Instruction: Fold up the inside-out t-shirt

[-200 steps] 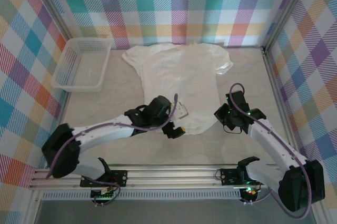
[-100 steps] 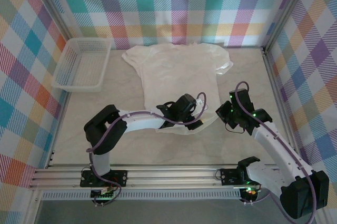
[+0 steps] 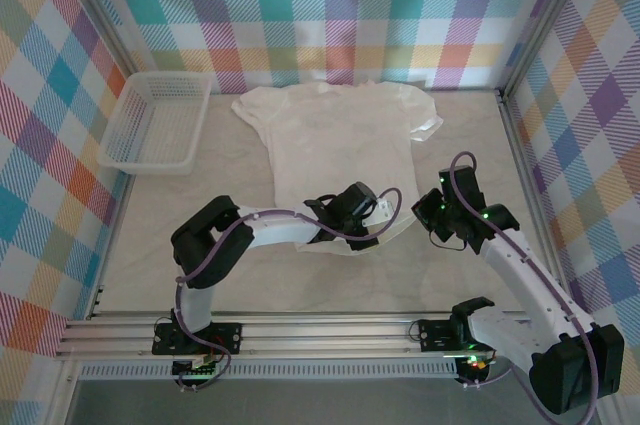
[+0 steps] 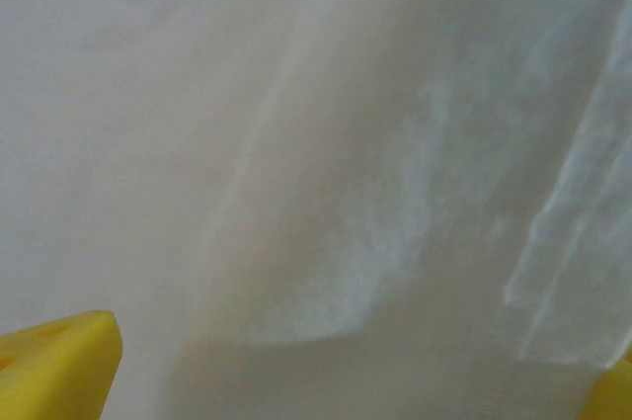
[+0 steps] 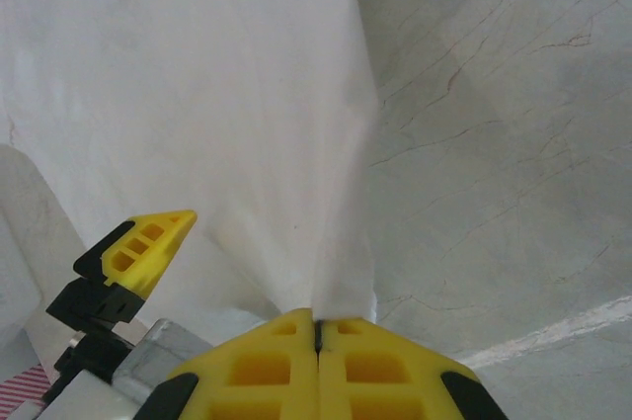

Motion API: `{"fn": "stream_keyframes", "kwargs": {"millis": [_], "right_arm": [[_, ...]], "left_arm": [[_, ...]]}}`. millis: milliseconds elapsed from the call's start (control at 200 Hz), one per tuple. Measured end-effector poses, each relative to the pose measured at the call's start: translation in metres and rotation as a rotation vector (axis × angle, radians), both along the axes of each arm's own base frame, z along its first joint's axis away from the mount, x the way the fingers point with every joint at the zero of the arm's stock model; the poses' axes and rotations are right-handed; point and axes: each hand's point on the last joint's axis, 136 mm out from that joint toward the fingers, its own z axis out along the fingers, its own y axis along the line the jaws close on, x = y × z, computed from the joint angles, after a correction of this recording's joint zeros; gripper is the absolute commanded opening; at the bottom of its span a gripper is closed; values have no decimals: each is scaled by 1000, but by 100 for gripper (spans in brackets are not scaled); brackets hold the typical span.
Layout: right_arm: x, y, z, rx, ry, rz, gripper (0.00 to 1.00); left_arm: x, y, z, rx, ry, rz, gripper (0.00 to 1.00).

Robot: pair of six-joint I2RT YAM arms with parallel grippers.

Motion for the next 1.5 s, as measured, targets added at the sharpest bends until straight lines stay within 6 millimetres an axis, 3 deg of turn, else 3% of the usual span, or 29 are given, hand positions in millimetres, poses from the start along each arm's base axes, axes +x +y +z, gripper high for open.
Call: {"fn": "stream_keyframes", "kwargs": {"millis": [125,255,390,425,455,505,515,625,665,790,880,995,1170,1285,1455,1500], "right_arm": [[0,-2,0,0,1,-6,0],[0,-6,0,-5,9,-18,0],[0,-14,3,-7,4,-42,0],[0,-16,4,-8,4,-49,0],[-1,-18,4,-9,5,-50,0],[-1,-19,3,-12,6,-47,0],[-1,-19,3,-12,7,-47,0],[-1,-18,2,-17,7,-25,1],[-1,-17,1,-23,8,-8,12],[4,-10,0,-56,-23,94,57],[9,1,5,-62,-83,212,63],[17,30,26,-65,-244,414,57],[10,106,57,-176,-652,770,42],[6,140,42,-321,-858,945,25],[12,179,10,-570,-1016,1136,0],[14,188,3,-648,-1050,1168,0]], "left_arm": [[14,12,-9,43,-32,54,100],[39,30,-6,49,-74,149,92],[70,77,3,23,-85,291,77],[75,90,7,17,-85,320,67],[79,100,11,9,-85,344,51],[85,115,19,-12,-77,388,4],[86,118,21,-16,-77,392,0],[89,122,40,-74,-68,404,0],[85,118,45,-102,-56,393,0],[70,106,60,-196,30,365,0],[61,101,73,-265,85,373,0],[54,96,91,-344,140,392,0],[52,90,112,-405,196,423,0],[53,89,123,-420,218,451,0],[55,88,146,-441,234,477,0],[56,86,154,-449,235,475,0]]}}
